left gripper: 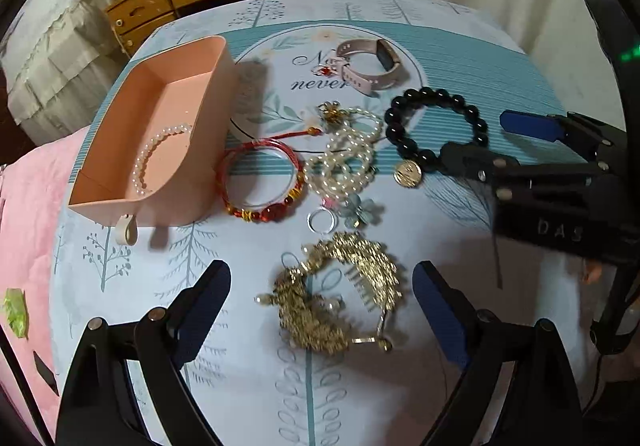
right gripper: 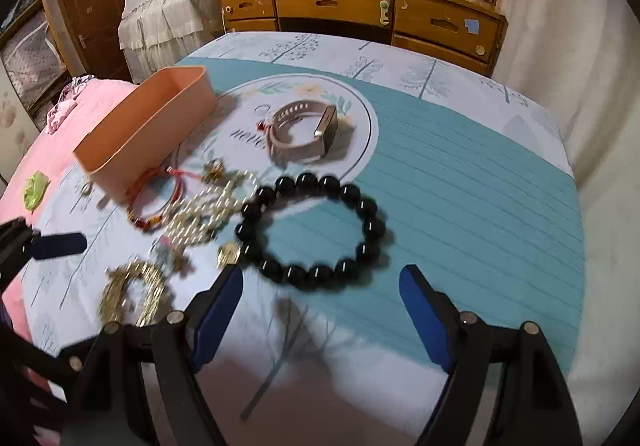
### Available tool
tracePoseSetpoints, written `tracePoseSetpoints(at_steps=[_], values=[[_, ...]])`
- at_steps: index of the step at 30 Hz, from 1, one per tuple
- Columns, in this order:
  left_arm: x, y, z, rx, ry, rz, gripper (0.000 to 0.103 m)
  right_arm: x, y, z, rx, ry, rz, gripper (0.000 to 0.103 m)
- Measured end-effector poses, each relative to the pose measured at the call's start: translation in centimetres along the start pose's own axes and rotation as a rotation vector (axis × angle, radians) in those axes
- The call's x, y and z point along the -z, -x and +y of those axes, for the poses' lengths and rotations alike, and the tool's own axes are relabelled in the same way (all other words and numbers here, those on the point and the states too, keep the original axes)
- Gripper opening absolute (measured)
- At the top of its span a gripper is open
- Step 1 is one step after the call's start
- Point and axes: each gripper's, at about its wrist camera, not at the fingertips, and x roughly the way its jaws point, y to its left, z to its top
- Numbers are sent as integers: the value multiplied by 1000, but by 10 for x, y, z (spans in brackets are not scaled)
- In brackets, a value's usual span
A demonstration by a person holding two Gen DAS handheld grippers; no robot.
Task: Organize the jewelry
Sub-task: 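Grasp the gold hair comb with the left tool while the right tool grasps the black bead bracelet, then carry the comb and black bracelet into the tray and open both tools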
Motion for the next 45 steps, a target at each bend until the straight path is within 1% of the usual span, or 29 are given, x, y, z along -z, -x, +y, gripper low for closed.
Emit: tracePoseSetpoints(at_steps=[2,4,5,6,7,8,11,12,14,15,20,23,26,29,33,36,37,39,41,43,45], values=[[-1,-5,1,7,15,21,91,-6,-4,-4,-6,-24,-6,81],[0,-11,4,13,37,51,91,-12,-9,-12,-20,-79,-14,81],[0,-14,5,17,51,60,90,-13,-11,-14,-21,-94,-9,81],[1,-16,7,24,70,70,86,-16,-15,-18,-10,-116,6,81],[2,-20,8,32,85,85,83,-17,-18,-21,-1,-128,12,76],[2,-24,9,34,95,103,82,-18,-20,-24,6,-141,16,66],[2,-24,8,35,85,103,76,-20,-23,-27,17,-140,32,50],[3,-23,8,37,77,100,73,-21,-23,-26,13,-126,41,47],[4,-23,7,40,68,97,73,-22,-23,-26,-4,-105,54,21],[6,-23,7,41,65,95,73,-22,-24,-27,0,-103,60,16],[6,-24,6,34,87,124,73,-18,-20,-39,-64,-178,68,15],[1,-17,12,37,95,116,73,-19,-14,-41,-77,-191,56,15],[-5,-3,16,34,74,100,73,-23,-1,-40,-94,-192,33,15],[-16,12,20,40,57,87,73,-26,15,-39,-143,-232,-3,15],[-32,33,33,56,57,64,73,-32,37,-32,-179,-268,-54,15],[-48,50,41,30,48,53,73,-37,51,-29,-220,-319,-85,15],[-56,58,46,17,52,39,73,-40,57,-28,-234,-343,-102,15],[-68,71,54,27,59,16,73,-47,69,-24,-251,-374,-140,15],[-78,82,61,28,61,-2,73,-56,83,-19,-254,-382,-180,15],[-92,95,71,7,72,-36,73,-64,93,-15,-261,-385,-208,15],[-98,104,80,1,79,-70,73,-74,102,-9,-291,-396,-232,15]])
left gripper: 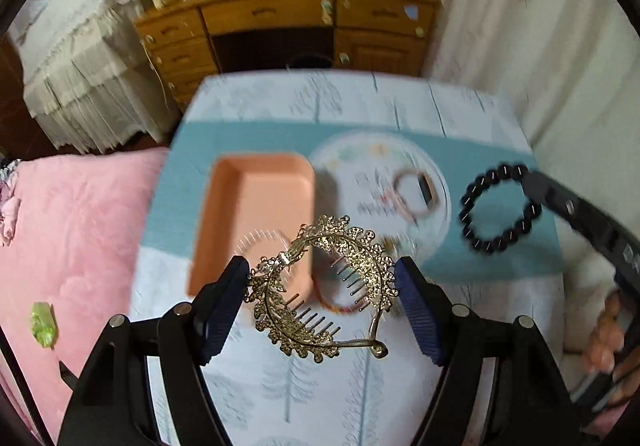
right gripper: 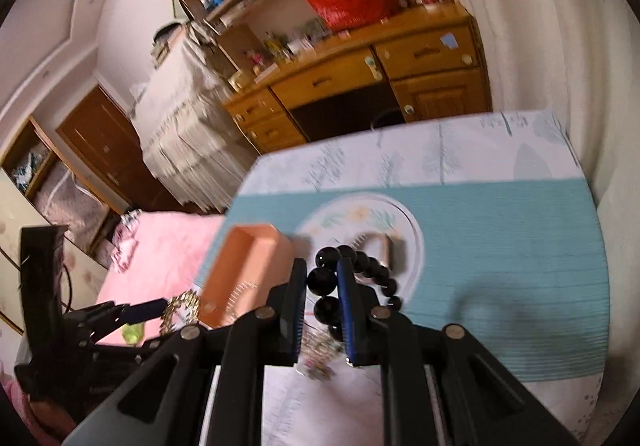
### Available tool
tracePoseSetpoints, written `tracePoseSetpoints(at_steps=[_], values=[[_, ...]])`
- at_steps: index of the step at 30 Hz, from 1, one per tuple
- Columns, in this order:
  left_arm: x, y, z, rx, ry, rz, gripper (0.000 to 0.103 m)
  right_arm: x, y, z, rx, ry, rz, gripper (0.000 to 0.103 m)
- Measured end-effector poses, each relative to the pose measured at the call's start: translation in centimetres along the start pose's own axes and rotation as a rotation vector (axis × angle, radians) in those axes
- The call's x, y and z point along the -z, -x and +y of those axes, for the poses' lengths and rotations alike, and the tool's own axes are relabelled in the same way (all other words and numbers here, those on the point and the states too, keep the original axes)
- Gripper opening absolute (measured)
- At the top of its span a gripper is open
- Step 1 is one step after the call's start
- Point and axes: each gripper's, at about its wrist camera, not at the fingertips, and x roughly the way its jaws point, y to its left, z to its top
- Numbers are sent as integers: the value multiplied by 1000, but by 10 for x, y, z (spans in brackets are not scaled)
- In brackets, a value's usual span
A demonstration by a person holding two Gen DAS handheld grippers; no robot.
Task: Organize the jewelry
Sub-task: 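Carry the comb and black bracelet into the tray and open both tools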
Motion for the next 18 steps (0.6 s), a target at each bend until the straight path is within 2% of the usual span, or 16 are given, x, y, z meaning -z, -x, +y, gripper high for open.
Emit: tracePoseSetpoints(at_steps=[4,7,11,14,18], values=[[-26,10,24,21,10,-75,73,-11,3,21,-84,-42,-21,15],[-45,7,44,46,23,-103,73,-13,-2,36,-162,-111,-14,15],[-61,-6,68,81,33,-116,73,-9,-16,59,-221,-200,2,15],[-67,-24,83,118,42,-95,73,-3,-31,74,-223,-226,25,15],[-66,-49,98,172,44,-49,73,13,-61,104,-169,-182,79,15]])
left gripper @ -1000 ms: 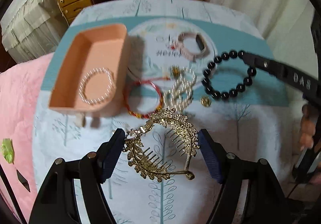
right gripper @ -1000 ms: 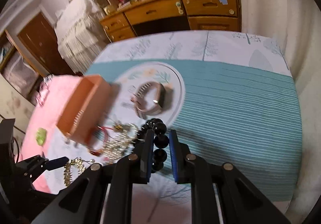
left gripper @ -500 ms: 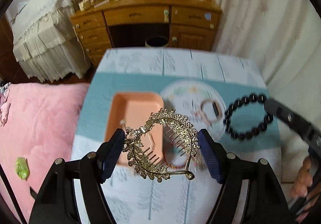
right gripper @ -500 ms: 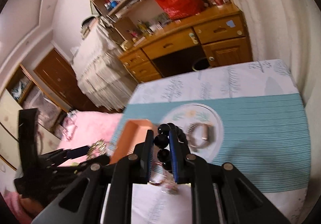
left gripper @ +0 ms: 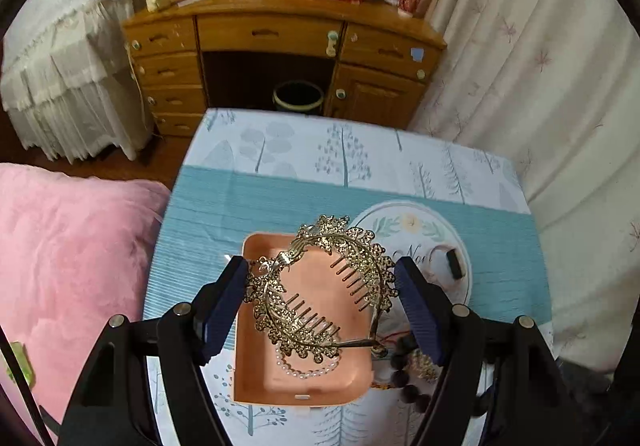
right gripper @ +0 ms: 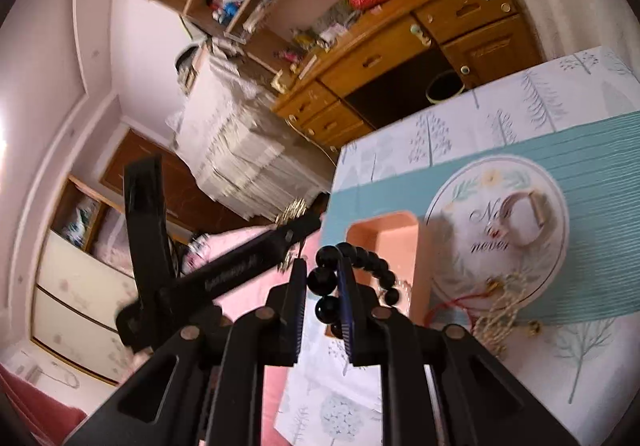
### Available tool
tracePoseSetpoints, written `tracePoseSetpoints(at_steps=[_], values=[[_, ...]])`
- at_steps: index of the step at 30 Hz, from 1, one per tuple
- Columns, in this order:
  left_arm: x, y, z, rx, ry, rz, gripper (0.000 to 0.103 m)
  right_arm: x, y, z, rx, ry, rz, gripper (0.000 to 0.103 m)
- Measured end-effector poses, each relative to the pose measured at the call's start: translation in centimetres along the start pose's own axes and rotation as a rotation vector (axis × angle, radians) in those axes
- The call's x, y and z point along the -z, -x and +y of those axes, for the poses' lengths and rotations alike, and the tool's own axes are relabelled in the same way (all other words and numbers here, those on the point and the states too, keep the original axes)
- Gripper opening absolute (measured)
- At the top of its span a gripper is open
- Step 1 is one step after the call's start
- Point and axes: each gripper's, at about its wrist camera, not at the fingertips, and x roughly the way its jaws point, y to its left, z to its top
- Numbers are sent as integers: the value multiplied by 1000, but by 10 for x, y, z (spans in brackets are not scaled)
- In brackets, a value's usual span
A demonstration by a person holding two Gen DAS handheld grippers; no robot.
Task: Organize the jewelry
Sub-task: 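Carry the comb and black bracelet into the tray and open both tools, then withdraw both tools from the tray toward the remaining jewelry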
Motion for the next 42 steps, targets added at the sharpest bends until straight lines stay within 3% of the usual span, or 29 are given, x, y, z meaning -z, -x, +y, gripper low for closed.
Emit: tracePoseSetpoints(at_steps=[8,10,12,15,17,20,27,34,38,42], values=[[9,-40,29,63,-10,100,73,33,-59,11,107,6,76,16],[9,-44,32,51,-17,119,83,35,-67,16,155,18,65,16],[7,-43,33,55,-35,109,84,34,-74,25,236,89,72,20],[3,-36,37,60,-49,89,94,33,-77,37,308,163,65,41],[2,-31,40,78,-51,79,94,36,-73,42,323,173,55,57],[2,-25,45,93,-52,83,94,43,-70,46,361,174,67,68],[28,-6,53,145,-68,103,94,91,-63,47,544,246,157,70],[84,12,49,171,-117,156,94,144,-41,33,671,279,237,70],[120,14,39,223,-128,235,94,167,-20,22,724,264,249,70],[144,20,12,211,-199,246,94,180,4,11,763,305,223,70]])
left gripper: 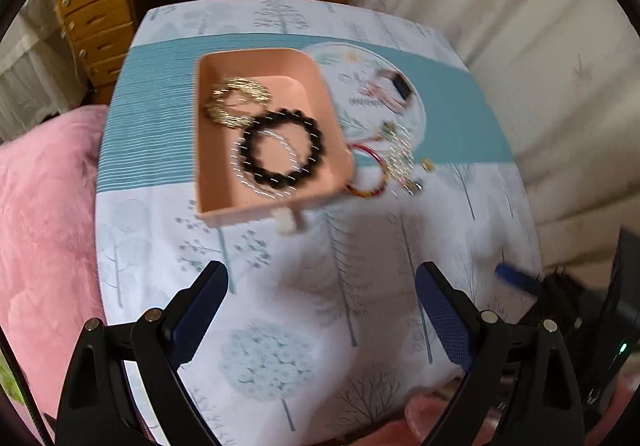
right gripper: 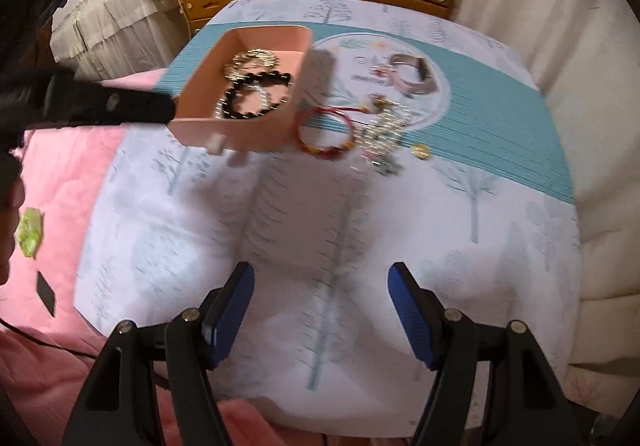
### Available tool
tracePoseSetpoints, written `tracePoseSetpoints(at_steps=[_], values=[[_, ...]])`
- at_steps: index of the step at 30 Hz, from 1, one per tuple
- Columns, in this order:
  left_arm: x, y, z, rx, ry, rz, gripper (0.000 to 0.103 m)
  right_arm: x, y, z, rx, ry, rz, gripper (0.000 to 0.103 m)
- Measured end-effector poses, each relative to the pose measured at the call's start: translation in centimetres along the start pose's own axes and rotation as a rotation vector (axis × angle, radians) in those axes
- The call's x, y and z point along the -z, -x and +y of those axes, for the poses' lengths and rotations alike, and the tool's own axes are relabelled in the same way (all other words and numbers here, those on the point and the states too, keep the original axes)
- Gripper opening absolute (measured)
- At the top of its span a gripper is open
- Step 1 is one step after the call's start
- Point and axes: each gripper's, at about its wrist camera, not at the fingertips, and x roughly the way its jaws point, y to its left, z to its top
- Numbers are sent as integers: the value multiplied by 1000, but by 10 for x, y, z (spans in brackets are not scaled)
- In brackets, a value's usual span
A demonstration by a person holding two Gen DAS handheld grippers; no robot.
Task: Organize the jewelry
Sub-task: 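Withdraw both tools from the tray toward the remaining jewelry, then close the right tool on the gold coin pendant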
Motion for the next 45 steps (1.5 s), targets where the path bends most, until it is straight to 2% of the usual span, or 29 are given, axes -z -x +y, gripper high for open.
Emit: tracePoseSetpoints(at_steps=[3,4,7,12,15,18,22,23,24,25,26,28,31,34,39,43,45], values=[[7,-1,-27,-31,-50,-26,94,7,1,-17,34,47,-38,70],[10,-3,-38,-70,-56,-37,94,8,-2,-25,39,68,-38,70],[15,-10,-58,-134,-27,-35,90,5,-10,-51,19,99,-33,70],[21,-18,-91,-164,17,-40,86,-9,-10,-86,-14,173,-127,70],[20,-22,-108,-142,38,-91,79,-17,-10,-98,-13,241,-189,70],[17,-38,-122,-122,45,-133,76,-23,-14,-105,-8,313,-228,70],[17,-65,-132,-137,4,-222,62,-28,-23,-112,-53,381,-309,69],[16,-72,-134,-143,-2,-234,57,-30,-27,-113,-69,392,-319,63],[15,-82,-134,-156,-6,-242,48,-31,-35,-113,-85,404,-326,60],[13,-87,-134,-163,-5,-245,41,-33,-41,-113,-89,414,-323,53],[10,-97,-133,-169,-2,-254,39,-37,-51,-113,-91,426,-309,48],[5,-108,-131,-182,10,-263,31,-42,-66,-111,-87,446,-286,48],[-3,-126,-123,-182,51,-254,26,-50,-86,-113,-101,467,-263,45],[-7,-132,-121,-172,65,-270,24,-58,-100,-115,-156,471,-231,45],[-11,-140,-127,-219,13,-262,23,-68,-111,-111,-185,515,-210,43],[-16,-143,-128,-211,0,-253,22,-72,-114,-112,-219,529,-211,33],[-17,-145,-128,-213,-9,-250,22,-74,-115,-113,-234,533,-210,31]])
